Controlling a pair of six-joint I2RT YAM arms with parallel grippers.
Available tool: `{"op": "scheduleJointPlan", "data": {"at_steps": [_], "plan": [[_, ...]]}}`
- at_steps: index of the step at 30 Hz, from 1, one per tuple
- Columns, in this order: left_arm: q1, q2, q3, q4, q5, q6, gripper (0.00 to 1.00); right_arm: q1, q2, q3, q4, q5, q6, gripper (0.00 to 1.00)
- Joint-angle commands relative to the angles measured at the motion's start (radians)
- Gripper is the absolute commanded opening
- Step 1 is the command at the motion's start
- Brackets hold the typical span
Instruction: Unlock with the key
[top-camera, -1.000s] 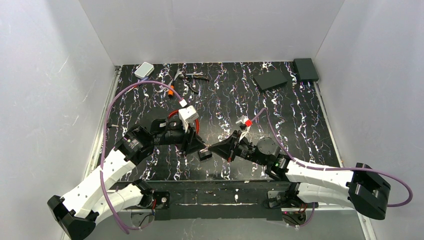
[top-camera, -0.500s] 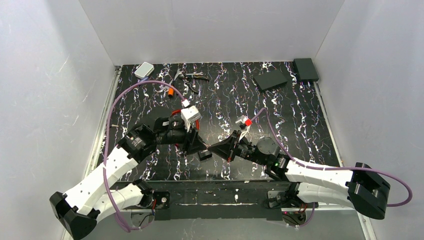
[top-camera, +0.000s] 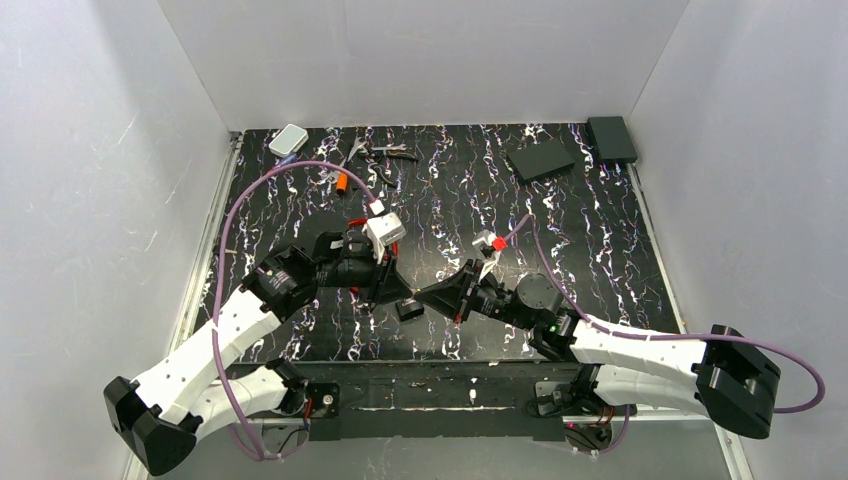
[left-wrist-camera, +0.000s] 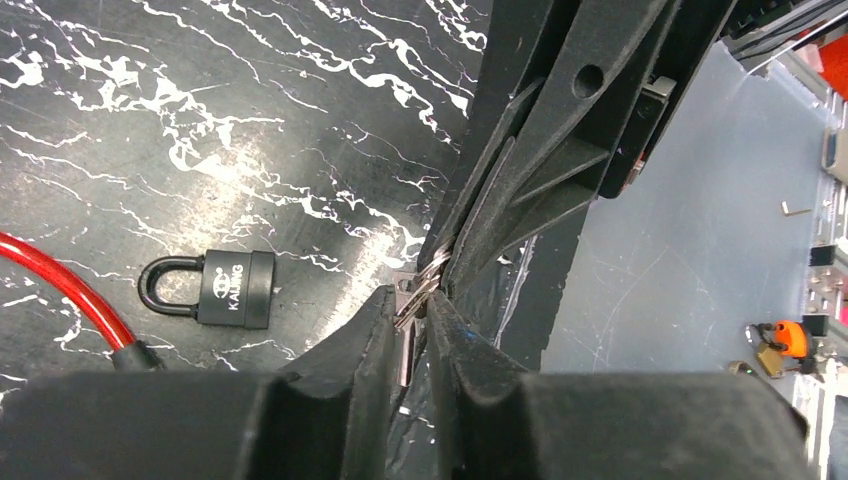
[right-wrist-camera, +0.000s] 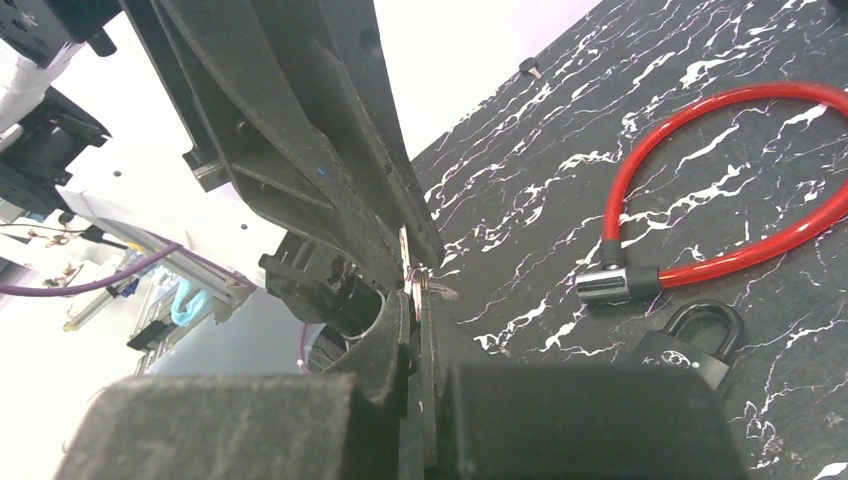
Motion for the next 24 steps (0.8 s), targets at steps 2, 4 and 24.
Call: {"op": "scheduleJointPlan", "data": {"at_steps": [2, 4, 24], "plan": [[-0.002, 0.006, 0.021, -0.001, 0.054, -0.008, 0.04, 0.004, 0.006, 0.05, 0.075, -0.015, 0.003, 0.01], [-0.003, 0.009, 0.02, 0.002, 0.057, -0.012, 0.0, 0.004, 0.007, 0.049, 0.074, -0.014, 0.003, 0.01], [-0.01, 0.106, 0.05, -0.077, -0.044, 0.009, 0.0, 0.004, -0.188, 0.113, -0.298, 0.273, -0.095, 0.71]]}}
